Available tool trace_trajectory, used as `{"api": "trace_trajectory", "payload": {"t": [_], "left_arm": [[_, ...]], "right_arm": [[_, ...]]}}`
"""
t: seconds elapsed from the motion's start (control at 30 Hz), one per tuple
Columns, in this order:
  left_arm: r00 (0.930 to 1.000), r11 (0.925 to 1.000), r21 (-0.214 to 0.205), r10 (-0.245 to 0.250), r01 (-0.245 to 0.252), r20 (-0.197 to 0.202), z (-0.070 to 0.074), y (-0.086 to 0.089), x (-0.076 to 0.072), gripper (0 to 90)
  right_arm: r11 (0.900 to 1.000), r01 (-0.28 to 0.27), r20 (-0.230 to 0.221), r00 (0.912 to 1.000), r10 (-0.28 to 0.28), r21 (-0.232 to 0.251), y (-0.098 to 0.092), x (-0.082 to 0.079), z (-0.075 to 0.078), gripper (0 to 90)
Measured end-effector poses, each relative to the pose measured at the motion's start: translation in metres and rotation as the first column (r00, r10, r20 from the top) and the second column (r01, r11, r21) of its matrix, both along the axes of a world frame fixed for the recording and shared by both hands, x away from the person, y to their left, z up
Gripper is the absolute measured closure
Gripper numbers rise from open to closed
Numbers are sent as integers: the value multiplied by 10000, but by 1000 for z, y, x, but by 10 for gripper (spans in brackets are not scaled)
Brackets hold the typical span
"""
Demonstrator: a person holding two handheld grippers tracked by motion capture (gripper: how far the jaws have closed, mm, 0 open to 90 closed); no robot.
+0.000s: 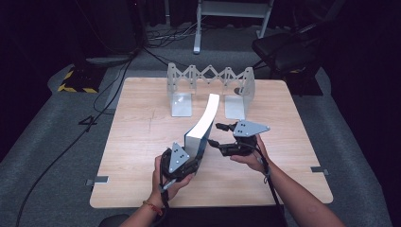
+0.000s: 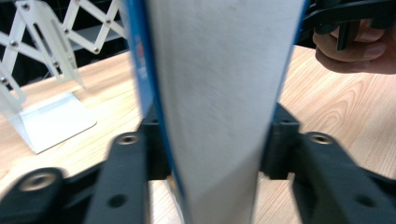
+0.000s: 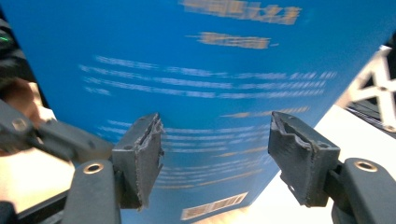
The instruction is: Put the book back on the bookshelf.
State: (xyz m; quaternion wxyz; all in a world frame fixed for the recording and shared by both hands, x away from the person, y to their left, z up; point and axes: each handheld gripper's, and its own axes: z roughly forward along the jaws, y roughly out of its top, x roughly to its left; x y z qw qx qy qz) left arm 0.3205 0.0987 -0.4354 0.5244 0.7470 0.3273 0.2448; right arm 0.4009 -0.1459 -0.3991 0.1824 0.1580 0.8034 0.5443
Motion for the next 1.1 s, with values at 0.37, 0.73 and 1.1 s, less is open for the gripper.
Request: {"api": "trace_trajectory", "payload": {"t": [0.37, 0.73, 1.1], "left_arm": [[9772, 9772, -64, -2124, 2124, -38, 0, 0, 11, 598], [8990, 8967, -833, -4375, 4347, -180, 6, -22, 19, 595], [8679, 8687, 209, -4930, 4949, -617, 8, 1, 30, 593]], "right_arm": [[9962, 870, -818, 9929, -859, 98, -49, 34, -13, 277], [9997, 160, -555, 9983, -150, 175, -107, 11, -5, 261], [9954, -954, -550, 9939, 956, 64, -99, 11, -7, 238]]}}
